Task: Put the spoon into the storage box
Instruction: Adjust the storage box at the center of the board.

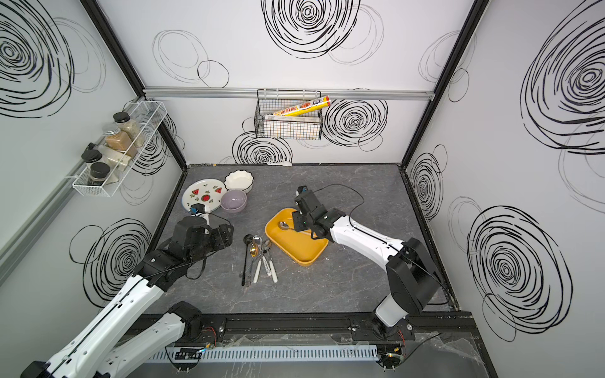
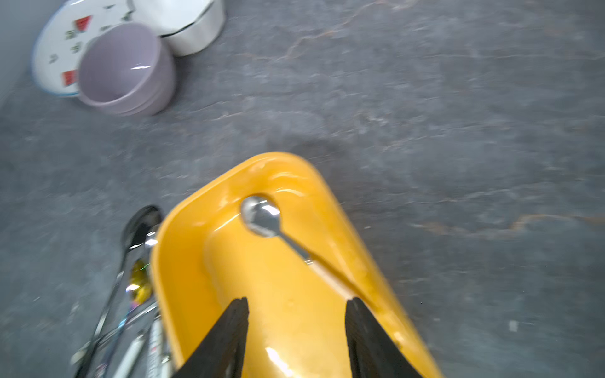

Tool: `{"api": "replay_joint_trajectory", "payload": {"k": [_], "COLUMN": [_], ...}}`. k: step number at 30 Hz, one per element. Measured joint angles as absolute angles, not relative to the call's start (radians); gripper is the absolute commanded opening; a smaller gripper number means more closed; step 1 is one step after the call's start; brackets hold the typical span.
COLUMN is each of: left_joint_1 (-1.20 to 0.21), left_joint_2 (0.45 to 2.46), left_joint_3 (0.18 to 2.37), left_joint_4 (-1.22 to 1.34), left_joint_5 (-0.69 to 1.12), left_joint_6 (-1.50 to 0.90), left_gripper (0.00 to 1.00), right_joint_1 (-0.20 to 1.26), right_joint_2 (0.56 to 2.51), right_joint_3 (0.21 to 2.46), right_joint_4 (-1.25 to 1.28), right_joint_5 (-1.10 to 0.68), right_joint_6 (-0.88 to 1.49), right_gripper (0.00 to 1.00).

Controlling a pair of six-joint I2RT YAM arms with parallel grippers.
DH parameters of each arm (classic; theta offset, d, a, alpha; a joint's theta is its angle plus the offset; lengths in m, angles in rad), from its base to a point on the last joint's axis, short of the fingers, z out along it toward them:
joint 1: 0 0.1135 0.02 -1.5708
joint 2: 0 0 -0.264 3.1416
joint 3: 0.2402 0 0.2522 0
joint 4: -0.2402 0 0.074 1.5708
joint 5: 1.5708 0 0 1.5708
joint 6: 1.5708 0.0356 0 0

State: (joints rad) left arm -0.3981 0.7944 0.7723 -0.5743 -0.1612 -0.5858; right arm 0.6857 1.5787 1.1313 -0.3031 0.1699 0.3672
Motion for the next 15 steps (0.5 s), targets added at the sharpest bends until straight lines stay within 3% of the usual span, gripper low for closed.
{"api": "replay_joint_trajectory", "payload": {"k": [8,15], "left_joint_1": [-0.398,-0.398], "left_joint_2": [0.794,0.794], "left_joint_3": [0.77,0.77], "left_joint_4": [-0.574,-0.574], "left_joint_5": [-0.161,-0.161], "left_joint_6": [-0.586,-0.586], "left_gripper": [0.74,0.75], "right_joint_1": [0.587,0.576], "right_joint_2": [1.723,1.835], "right_joint_3": [1.191,1.276], "right_joint_4": [-0.345,-0.356], "right_joint_5": [0.135,0.088], "right_joint_6": [0.26,0.221], "right_gripper": [0.58,0.47]}}
